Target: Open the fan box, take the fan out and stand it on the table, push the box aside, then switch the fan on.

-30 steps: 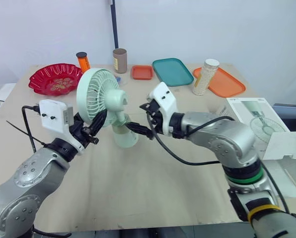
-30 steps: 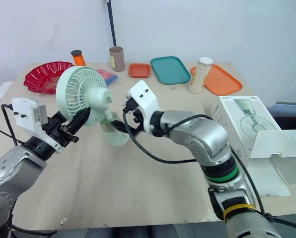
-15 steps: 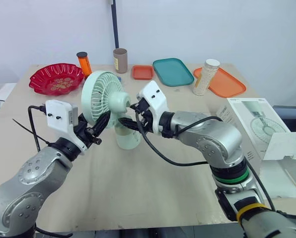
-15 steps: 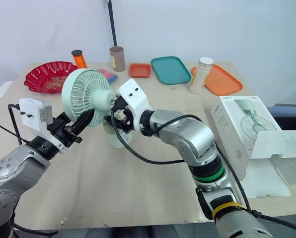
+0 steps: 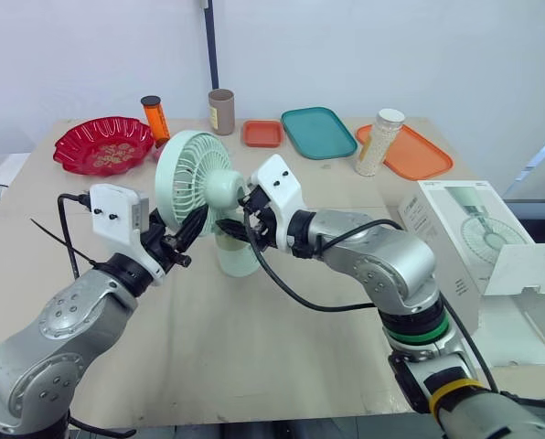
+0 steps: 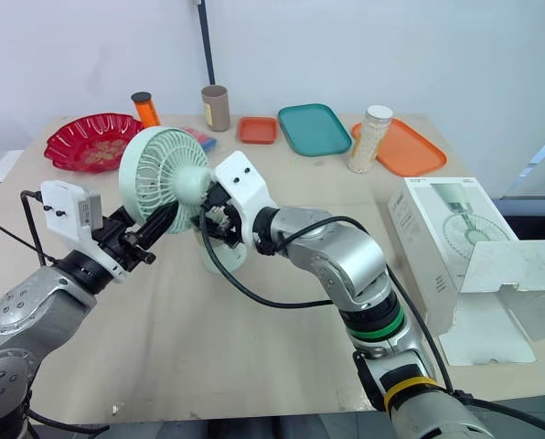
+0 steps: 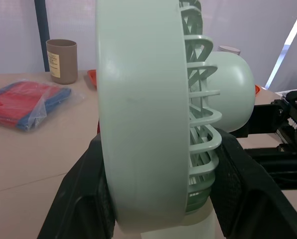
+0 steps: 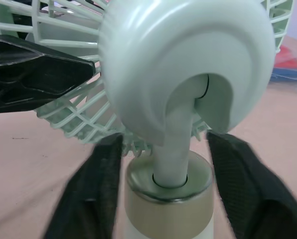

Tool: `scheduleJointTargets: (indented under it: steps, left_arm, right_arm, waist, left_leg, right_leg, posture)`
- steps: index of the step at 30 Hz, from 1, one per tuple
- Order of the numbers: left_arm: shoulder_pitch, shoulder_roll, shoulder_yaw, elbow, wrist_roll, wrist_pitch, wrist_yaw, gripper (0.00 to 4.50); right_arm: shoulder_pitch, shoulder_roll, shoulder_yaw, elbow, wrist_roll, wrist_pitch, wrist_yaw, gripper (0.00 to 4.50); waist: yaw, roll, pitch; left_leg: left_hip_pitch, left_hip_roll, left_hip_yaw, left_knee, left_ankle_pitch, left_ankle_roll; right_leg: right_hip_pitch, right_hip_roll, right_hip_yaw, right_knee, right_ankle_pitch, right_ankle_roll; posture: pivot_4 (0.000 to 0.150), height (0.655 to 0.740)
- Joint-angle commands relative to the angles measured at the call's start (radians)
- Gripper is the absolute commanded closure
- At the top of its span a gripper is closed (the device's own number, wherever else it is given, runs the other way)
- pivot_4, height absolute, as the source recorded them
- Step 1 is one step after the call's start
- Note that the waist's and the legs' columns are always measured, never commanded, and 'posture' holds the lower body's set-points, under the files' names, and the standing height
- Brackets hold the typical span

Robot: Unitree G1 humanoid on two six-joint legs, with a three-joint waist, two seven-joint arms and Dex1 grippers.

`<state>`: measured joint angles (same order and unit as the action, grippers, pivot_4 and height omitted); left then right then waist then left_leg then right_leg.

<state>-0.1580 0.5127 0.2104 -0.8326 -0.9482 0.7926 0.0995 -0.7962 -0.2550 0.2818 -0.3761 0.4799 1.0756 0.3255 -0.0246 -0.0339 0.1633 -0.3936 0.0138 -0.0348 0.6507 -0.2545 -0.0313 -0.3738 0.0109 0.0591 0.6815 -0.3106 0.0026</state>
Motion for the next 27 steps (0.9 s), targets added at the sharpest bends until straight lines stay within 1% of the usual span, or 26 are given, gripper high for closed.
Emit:
scheduleJointTargets:
  steps: [1, 7, 10, 11, 12, 24, 25, 26, 27]
  left_arm:
    - [-0.011, -0.007, 0.018, -0.042, 0.002, -0.040, -0.007, 2.42]
    - [-0.012, -0.015, 0.014, -0.044, 0.004, -0.037, -0.007, 2.42]
    - [-0.011, -0.019, 0.011, -0.047, 0.004, -0.036, -0.006, 2.42]
    - [-0.011, -0.021, 0.011, -0.047, 0.003, -0.036, -0.005, 2.42]
    - [-0.011, -0.021, 0.009, -0.048, 0.004, -0.036, -0.004, 2.42]
    - [-0.002, -0.022, 0.016, -0.060, 0.001, -0.038, 0.001, 2.42]
    - [-0.001, -0.020, 0.020, -0.060, 0.001, -0.039, 0.002, 1.99]
    - [-0.001, -0.018, 0.024, -0.060, -0.002, -0.040, -0.001, 1.47]
    - [-0.001, -0.015, 0.028, -0.060, -0.005, -0.040, -0.002, 1.40]
  right_arm:
    - [-0.004, 0.010, 0.002, -0.025, -0.012, -0.002, 0.008, 2.38]
    - [0.004, 0.017, -0.003, -0.032, -0.019, 0.006, 0.014, 2.38]
    - [0.006, 0.021, -0.004, -0.035, -0.020, 0.010, 0.012, 3.23]
    - [0.007, 0.021, -0.003, -0.036, -0.022, 0.010, 0.013, 3.67]
    - [0.008, 0.021, -0.002, -0.037, -0.024, 0.010, 0.015, 4.02]
    - [0.014, 0.035, -0.004, -0.043, -0.027, 0.033, 0.014, 4.02]
    - [0.015, 0.036, -0.004, -0.044, -0.027, 0.035, 0.014, 4.09]
    - [0.016, 0.037, -0.005, -0.045, -0.027, 0.036, 0.014, 4.12]
    - [0.017, 0.039, -0.008, -0.045, -0.025, 0.040, 0.013, 4.12]
  waist:
    - [0.000, 0.000, 0.000]
    - [0.000, 0.000, 0.000]
    - [0.000, 0.000, 0.000]
    - [0.000, 0.000, 0.000]
    - [0.000, 0.000, 0.000]
    - [0.000, 0.000, 0.000]
    - [0.000, 0.000, 0.000]
    - [0.000, 0.000, 0.000]
    - [0.000, 0.000, 0.000]
  left_leg:
    - [0.000, 0.000, 0.000, 0.000, 0.000, 0.000]
    - [0.000, 0.000, 0.000, 0.000, 0.000, 0.000]
    - [0.000, 0.000, 0.000, 0.000, 0.000, 0.000]
    - [0.000, 0.000, 0.000, 0.000, 0.000, 0.000]
    - [0.000, 0.000, 0.000, 0.000, 0.000, 0.000]
    - [0.000, 0.000, 0.000, 0.000, 0.000, 0.000]
    - [0.000, 0.000, 0.000, 0.000, 0.000, 0.000]
    - [0.000, 0.000, 0.000, 0.000, 0.000, 0.000]
    - [0.000, 0.000, 0.000, 0.000, 0.000, 0.000]
  right_leg:
    - [0.000, 0.000, 0.000, 0.000, 0.000, 0.000]
    - [0.000, 0.000, 0.000, 0.000, 0.000, 0.000]
    - [0.000, 0.000, 0.000, 0.000, 0.000, 0.000]
    - [0.000, 0.000, 0.000, 0.000, 0.000, 0.000]
    - [0.000, 0.000, 0.000, 0.000, 0.000, 0.000]
    - [0.000, 0.000, 0.000, 0.000, 0.000, 0.000]
    - [0.000, 0.000, 0.000, 0.000, 0.000, 0.000]
    - [0.000, 0.000, 0.000, 0.000, 0.000, 0.000]
    - [0.000, 0.000, 0.000, 0.000, 0.000, 0.000]
  posture:
    - [0.150, 0.7382]
    - [0.150, 0.7382]
    - [0.150, 0.7382]
    - [0.150, 0.7382]
    - [0.150, 0.7382]
    - [0.150, 0.7382]
    - [0.150, 0.7382]
    - [0.150, 0.7382]
    - [0.150, 0.7382]
